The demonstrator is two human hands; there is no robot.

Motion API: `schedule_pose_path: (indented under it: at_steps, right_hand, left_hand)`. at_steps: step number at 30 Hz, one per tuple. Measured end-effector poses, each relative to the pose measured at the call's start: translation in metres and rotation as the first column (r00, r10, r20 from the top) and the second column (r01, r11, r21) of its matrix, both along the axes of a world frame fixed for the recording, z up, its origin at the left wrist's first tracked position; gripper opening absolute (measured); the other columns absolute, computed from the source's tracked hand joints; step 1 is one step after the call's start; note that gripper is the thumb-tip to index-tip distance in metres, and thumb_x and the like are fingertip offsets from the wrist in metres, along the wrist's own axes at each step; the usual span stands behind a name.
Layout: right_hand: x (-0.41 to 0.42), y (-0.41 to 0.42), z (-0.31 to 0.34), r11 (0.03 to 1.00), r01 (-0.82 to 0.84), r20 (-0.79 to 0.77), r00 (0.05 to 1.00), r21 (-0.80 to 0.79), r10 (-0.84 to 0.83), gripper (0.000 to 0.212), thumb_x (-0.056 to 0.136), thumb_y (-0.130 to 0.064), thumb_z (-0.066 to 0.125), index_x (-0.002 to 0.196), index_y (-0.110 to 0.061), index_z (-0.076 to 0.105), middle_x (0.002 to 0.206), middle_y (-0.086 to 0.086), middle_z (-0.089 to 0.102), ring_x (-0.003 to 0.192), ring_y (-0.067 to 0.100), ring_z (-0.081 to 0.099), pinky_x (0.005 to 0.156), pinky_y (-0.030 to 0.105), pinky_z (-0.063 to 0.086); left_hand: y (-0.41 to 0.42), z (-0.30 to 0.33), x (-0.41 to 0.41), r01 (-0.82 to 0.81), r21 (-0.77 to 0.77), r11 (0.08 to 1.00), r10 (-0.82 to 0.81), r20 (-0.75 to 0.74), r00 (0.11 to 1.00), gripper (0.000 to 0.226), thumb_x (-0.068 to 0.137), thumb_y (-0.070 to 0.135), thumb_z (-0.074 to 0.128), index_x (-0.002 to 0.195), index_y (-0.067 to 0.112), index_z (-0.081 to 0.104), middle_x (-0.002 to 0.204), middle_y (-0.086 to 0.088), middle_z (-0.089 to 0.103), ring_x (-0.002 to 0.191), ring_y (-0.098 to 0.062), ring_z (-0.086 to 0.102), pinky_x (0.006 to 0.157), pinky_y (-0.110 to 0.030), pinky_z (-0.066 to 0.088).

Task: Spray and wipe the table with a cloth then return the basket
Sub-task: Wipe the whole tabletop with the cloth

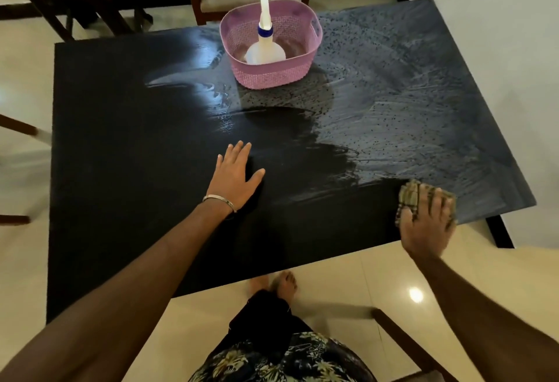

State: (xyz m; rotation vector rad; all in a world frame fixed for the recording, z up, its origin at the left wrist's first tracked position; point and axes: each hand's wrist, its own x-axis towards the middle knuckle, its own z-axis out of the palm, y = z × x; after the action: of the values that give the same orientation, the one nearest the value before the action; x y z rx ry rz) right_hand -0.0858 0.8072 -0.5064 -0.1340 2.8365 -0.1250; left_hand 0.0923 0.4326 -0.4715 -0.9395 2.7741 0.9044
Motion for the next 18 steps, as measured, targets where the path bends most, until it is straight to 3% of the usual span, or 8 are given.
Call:
schedule_pose_path:
  at_steps: [3,7,10,12,13,15,18]
  right_hand:
    - [0.033,-0.052,-0.001,1.0,-0.002,-0.031,1.0,0.002,0.002,0.073,0.091,-0.047,0.037,0.159,-0.024,0.022,0.166,0.012,0.019,0.152,0.038,0.014,0.115,0.069,0.017]
    - [0.133,-0.145,0.002,0.917,-0.398,0.006,0.917,-0.028,0.399,0.076,0.089,-0.051,0.038,0.159,-0.031,0.018,0.168,0.007,0.011,0.154,0.033,0.009,0.119,0.062,0.004]
    - [0.195,-0.197,0.011,0.663,-0.74,0.171,0.643,-0.113,0.746,0.07,0.093,-0.052,0.031,0.159,-0.032,0.017,0.169,0.005,0.002,0.154,0.029,-0.01,0.119,0.063,-0.008]
    - [0.206,-0.208,0.017,0.458,-0.874,0.204,0.425,-0.161,0.882,0.065,0.098,-0.053,0.028,0.158,-0.031,0.018,0.168,0.004,0.004,0.154,0.027,-0.01,0.12,0.062,-0.009]
    - [0.202,-0.208,0.018,0.402,-0.899,0.188,0.37,-0.173,0.91,0.064,0.098,-0.053,0.028,0.158,-0.032,0.017,0.168,0.002,0.005,0.154,0.026,-0.01,0.12,0.061,-0.01]
    - [0.175,-0.198,0.015,0.449,-0.87,0.115,0.434,-0.204,0.894,0.064,0.097,-0.05,0.034,0.157,-0.035,0.02,0.168,-0.001,0.008,0.155,0.024,-0.006,0.12,0.061,-0.009]
    - [0.09,-0.164,0.005,0.689,-0.717,0.044,0.689,-0.104,0.724,0.07,0.094,-0.05,0.035,0.159,-0.035,0.014,0.169,-0.001,0.005,0.155,0.025,-0.003,0.119,0.06,-0.008]
  left_hand:
    - [0.002,-0.002,-0.002,0.019,-0.002,1.0,-0.019,0.009,1.0,0.07,0.095,0.046,0.045,0.153,0.018,0.017,0.161,-0.004,0.013,0.149,-0.022,0.003,0.121,-0.044,0.004]
    - [0.007,-0.006,-0.002,0.049,0.004,0.999,-0.049,0.057,0.997,0.07,0.096,0.048,0.042,0.153,0.019,0.016,0.161,-0.003,0.011,0.149,-0.022,0.001,0.121,-0.043,0.002]
    - [0.01,-0.004,-0.003,0.059,0.022,0.998,-0.06,0.086,0.994,0.07,0.096,0.049,0.041,0.153,0.02,0.015,0.162,-0.002,0.009,0.149,-0.021,-0.001,0.121,-0.043,0.001]
    - [0.01,-0.003,-0.005,0.06,0.024,0.998,-0.062,0.096,0.993,0.069,0.096,0.048,0.041,0.153,0.02,0.014,0.162,-0.002,0.008,0.149,-0.021,-0.001,0.121,-0.044,0.001]
    - [0.01,-0.003,-0.006,0.052,0.021,0.998,-0.054,0.095,0.994,0.069,0.096,0.048,0.041,0.153,0.02,0.015,0.162,-0.002,0.008,0.149,-0.022,-0.001,0.121,-0.044,0.001]
    - [0.008,-0.001,-0.01,0.028,0.017,0.999,-0.029,0.085,0.996,0.069,0.096,0.048,0.041,0.153,0.02,0.016,0.162,-0.002,0.01,0.149,-0.022,0.0,0.121,-0.045,0.001]
    - [0.012,0.002,-0.017,0.005,-0.034,0.999,-0.002,0.078,0.997,0.068,0.096,0.048,0.04,0.153,0.019,0.017,0.161,-0.003,0.011,0.149,-0.022,0.001,0.121,-0.044,0.002]
